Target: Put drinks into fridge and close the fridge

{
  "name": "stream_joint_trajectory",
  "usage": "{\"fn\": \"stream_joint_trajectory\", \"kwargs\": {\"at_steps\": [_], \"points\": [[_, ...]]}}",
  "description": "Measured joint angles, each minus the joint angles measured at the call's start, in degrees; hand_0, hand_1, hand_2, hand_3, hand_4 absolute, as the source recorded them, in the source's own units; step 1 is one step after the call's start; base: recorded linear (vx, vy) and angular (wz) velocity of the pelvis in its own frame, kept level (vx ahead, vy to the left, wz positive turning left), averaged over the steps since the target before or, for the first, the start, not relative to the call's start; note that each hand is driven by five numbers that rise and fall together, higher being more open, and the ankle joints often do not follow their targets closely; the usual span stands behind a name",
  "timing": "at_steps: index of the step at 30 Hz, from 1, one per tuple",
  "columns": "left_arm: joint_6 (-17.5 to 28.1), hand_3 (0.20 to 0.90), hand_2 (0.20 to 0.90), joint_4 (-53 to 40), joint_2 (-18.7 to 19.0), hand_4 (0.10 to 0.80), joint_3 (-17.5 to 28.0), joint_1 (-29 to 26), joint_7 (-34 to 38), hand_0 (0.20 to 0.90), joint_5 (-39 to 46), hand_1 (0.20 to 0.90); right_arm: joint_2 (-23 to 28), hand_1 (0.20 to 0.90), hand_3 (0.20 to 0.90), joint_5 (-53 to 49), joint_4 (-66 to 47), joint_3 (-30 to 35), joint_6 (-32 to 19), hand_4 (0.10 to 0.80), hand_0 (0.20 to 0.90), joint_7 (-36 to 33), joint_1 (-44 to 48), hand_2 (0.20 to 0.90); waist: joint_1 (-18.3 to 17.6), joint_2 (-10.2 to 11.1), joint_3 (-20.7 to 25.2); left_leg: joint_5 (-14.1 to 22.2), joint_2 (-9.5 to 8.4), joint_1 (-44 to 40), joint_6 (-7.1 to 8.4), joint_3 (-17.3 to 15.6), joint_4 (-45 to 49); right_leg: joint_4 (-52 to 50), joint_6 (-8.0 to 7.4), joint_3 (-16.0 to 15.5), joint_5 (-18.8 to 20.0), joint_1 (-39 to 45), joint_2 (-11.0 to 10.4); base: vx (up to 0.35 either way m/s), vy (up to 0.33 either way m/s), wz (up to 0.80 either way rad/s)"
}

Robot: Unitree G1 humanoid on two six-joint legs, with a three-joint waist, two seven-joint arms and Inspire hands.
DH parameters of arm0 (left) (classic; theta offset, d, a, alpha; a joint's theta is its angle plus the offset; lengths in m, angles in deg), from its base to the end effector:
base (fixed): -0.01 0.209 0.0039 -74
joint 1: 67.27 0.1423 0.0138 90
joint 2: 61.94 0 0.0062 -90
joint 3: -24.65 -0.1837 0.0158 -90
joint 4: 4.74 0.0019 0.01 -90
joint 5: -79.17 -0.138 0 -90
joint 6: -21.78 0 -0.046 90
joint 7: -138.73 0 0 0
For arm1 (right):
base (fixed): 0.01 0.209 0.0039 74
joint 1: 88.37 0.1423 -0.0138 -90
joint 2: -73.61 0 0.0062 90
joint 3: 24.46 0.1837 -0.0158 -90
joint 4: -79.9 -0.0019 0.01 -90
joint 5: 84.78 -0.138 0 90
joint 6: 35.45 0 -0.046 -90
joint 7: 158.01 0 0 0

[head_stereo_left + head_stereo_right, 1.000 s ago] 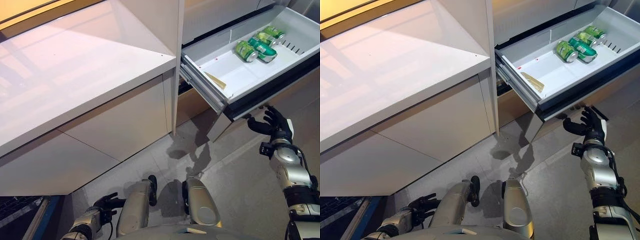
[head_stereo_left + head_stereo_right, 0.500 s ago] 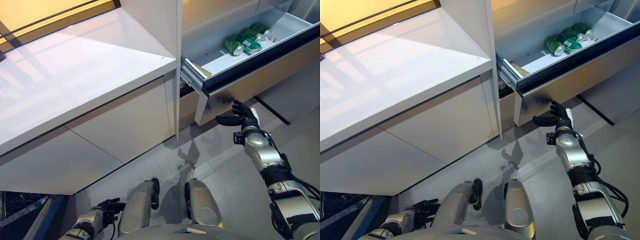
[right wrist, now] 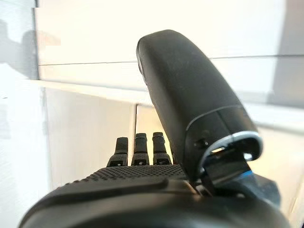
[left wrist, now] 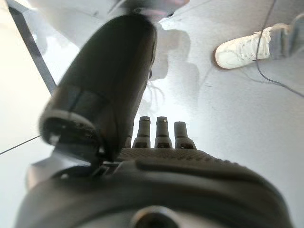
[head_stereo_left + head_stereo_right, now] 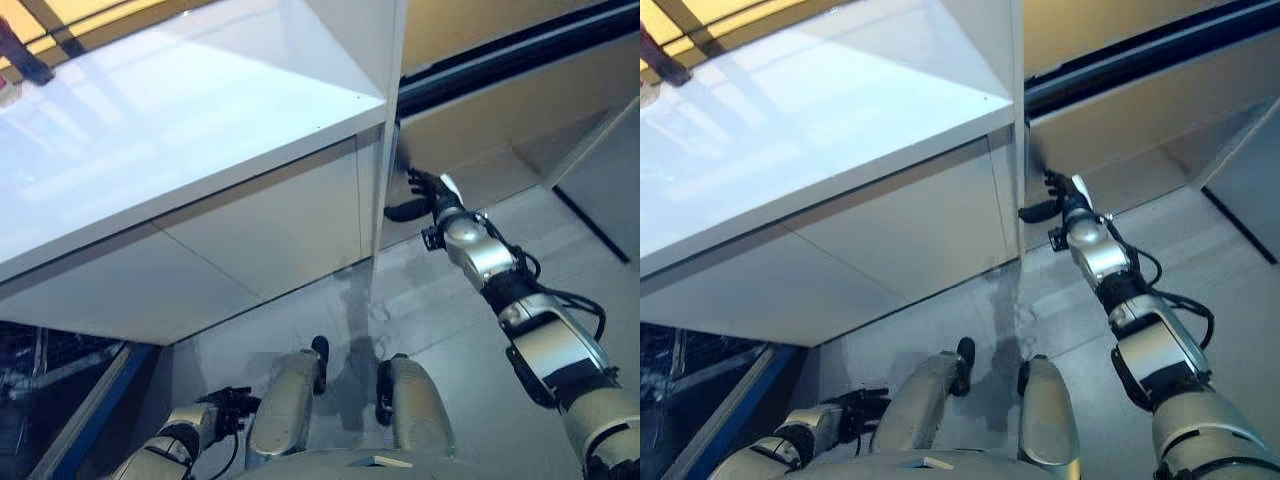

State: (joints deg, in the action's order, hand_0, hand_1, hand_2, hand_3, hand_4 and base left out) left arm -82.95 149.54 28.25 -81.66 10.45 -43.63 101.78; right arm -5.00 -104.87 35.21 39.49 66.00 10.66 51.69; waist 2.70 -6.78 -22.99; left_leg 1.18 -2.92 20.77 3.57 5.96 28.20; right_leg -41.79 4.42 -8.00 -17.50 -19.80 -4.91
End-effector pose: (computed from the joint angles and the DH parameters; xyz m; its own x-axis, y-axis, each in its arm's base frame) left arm 0.1536 0.2165 -0.0900 0.3768 0.0677 -0.9238 -0.0210 0.9977 0.0646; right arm 0.3436 -0.1854 0.1257 0.9833 -0.1040 -0.1495 0.0321 0.9071 -0.4197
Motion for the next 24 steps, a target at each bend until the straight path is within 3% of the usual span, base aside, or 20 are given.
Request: {"fn": "stream_joint_trajectory", "kwargs": {"at_steps": [5,13,19,24], "points": [[2.5,0.900,0.900,-0.4,0.1,0.800,-0.2,-0.4,-0.7,0.900,0.2,0.900,-1.3,0.900,0.900,-3.5,-0.2,0.4,-3.2,0.800,0.900,-4.5,1.7,0.900,0.9,0.6,-1.0,1.1,0.03,0.9,-1.36,-1.5,0.2,1.3,0.24,-0.9,0.1,-0.5,-0.3,-0.076,-0.017,0.11],[3.3,0.900,0.900,-0.7,0.7,0.800,-0.1,-0.7,0.9,0.900,-0.2,0.900,1.0,0.900,0.900,-5.8,-0.6,5.0,-5.0,0.800,0.900,-7.0,0.5,0.900,0.2,2.8,-3.0,-0.2,0.85,-5.9,-2.07,-1.9,-6.0,9.9,-1.76,-0.5,2.8,7.3,1.0,0.016,-0.002,-0.03],[3.4,0.900,0.900,-4.3,1.4,0.800,1.1,2.5,2.2,0.900,-0.1,0.900,0.7,0.900,0.900,-8.0,-12.7,12.5,-8.0,0.800,0.900,-6.9,-15.2,0.900,-0.3,5.6,-1.6,-1.8,1.41,-13.4,-3.02,-4.1,-14.6,18.9,-3.10,1.2,5.4,13.8,1.5,0.016,0.061,-0.15],[3.8,0.900,0.900,-5.7,1.8,0.800,4.1,7.8,2.2,0.900,0.0,0.900,-0.9,0.900,0.900,-7.9,-14.8,19.4,-8.8,0.800,0.900,-2.2,-33.0,0.900,-1.9,8.6,4.5,-2.9,1.26,-18.3,-3.77,-4.8,-21.8,27.6,-4.33,1.5,7.5,19.4,1.8,-0.012,0.061,-0.08]]}}
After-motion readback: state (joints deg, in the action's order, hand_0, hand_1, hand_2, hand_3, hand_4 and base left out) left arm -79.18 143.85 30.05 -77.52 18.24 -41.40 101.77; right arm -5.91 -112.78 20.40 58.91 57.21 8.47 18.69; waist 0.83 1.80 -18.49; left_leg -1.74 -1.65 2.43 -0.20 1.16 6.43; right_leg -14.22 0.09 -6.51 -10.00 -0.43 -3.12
